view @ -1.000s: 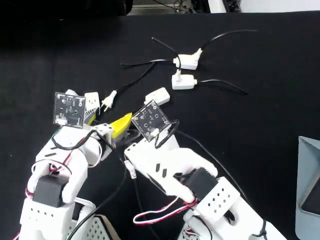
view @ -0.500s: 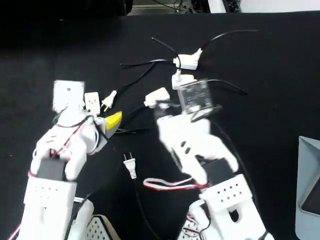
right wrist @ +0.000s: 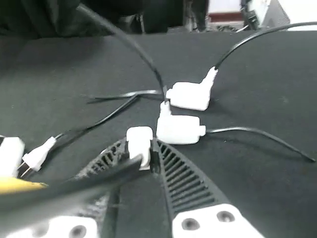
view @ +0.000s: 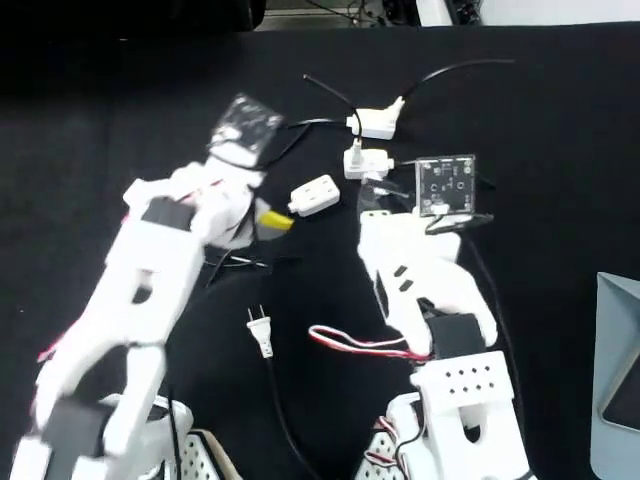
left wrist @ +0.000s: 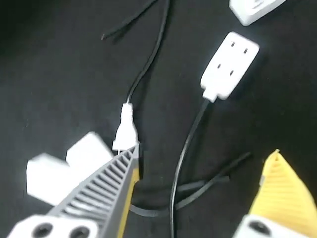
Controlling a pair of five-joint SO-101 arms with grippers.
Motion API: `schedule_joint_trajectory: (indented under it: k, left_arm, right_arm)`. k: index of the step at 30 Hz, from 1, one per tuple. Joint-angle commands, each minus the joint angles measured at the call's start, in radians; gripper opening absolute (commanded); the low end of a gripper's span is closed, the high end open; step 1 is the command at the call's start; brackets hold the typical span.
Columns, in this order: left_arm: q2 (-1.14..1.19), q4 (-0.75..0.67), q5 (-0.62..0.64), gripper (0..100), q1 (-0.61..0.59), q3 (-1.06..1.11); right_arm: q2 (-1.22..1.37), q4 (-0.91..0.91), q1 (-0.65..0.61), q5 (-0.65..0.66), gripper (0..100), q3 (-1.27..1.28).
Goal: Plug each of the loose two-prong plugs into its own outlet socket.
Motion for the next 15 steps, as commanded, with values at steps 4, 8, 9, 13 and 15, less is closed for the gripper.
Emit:
schedule_joint_trajectory:
  k: [4, 8, 9, 13, 15]
  left_arm:
    - [0.367, -0.066, -0.126, 38, 0.070, -0.331]
    - [0.534, -0.063, -0.127, 38, 0.091, -0.470]
    - [0.568, -0.063, -0.127, 38, 0.093, -0.499]
    - [0.683, -0.063, -0.129, 38, 0.093, -0.599]
    - [0.730, -0.069, -0.126, 37, 0.093, -0.636]
  right_arm:
    - [-0.010, -0.034, 0.035, 0.000, 1.1, -0.007]
    - [-0.010, -0.034, 0.035, 0.000, 1.1, -0.007]
    - [-0.010, -0.034, 0.035, 0.000, 1.1, -0.007]
    - [-0.010, -0.034, 0.035, -0.002, 1.1, -0.007]
    - [-0.012, -0.034, 0.035, -0.003, 1.1, -0.007]
